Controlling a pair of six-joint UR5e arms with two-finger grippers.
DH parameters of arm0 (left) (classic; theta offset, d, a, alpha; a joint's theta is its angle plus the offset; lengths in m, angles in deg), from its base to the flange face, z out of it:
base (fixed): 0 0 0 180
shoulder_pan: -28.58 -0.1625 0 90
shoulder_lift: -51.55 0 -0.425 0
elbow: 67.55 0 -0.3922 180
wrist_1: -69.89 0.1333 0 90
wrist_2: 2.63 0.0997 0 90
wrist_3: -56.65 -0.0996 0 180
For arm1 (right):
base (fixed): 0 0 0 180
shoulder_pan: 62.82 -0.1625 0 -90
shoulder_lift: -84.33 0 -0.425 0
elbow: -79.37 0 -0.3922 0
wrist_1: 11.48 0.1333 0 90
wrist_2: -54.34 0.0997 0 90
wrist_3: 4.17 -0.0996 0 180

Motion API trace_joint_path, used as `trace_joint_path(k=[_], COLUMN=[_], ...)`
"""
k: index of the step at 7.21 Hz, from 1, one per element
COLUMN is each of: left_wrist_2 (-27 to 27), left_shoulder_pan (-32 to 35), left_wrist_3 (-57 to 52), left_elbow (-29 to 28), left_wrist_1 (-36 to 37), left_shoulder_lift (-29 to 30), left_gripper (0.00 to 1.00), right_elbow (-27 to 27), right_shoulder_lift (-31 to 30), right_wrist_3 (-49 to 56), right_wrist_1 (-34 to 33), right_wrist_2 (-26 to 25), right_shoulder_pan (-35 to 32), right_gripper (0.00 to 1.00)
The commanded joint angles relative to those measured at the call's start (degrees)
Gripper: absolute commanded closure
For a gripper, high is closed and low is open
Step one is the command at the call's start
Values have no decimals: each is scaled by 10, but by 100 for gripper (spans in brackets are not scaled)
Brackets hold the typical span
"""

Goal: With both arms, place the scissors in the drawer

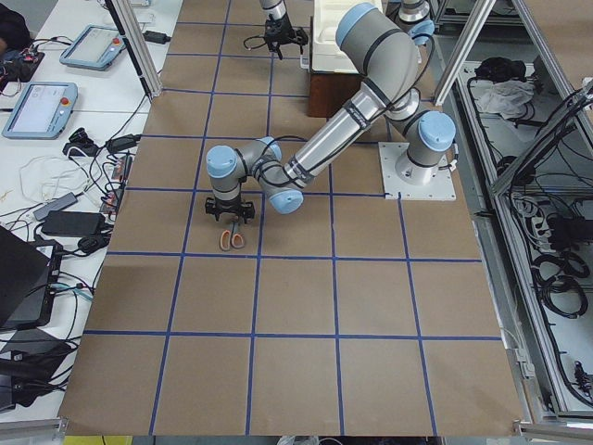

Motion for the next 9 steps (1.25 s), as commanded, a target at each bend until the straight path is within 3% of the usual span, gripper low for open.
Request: trace_joint_path(k=[1, 2, 5, 6, 7, 8, 9], left_wrist_2=[2, 8, 10, 10, 20, 25, 26], left_shoulder_pan=[-1, -1, -1, -1, -1, -1, -1], left_wrist_3=[-18, -13, -17, -17, -18, -22, -24], left_elbow=[-2, -2, -2, -2, -2, -3, -6], left_wrist_1=[0, 0, 0, 0, 0, 0, 0], left_shoulder_lift=[9, 10, 14, 14, 14, 13, 13], left_gripper=[2, 5, 9, 18, 39, 86, 100], right_elbow=[-29, -47, -40, -30, -30, -30, -30], right_shoulder_lift=[1, 2, 4, 6, 10, 13, 17], right_wrist_3=[4, 4, 4, 7, 9, 9, 9], right_wrist_1=[50, 77, 76, 70, 67, 66, 58], right_wrist_2=[-3, -7, -10, -25, -30, -30, -30], right_shoulder_pan=[0, 0, 0, 0, 0, 0, 0], right_gripper=[1, 1, 1, 1, 1, 1, 1])
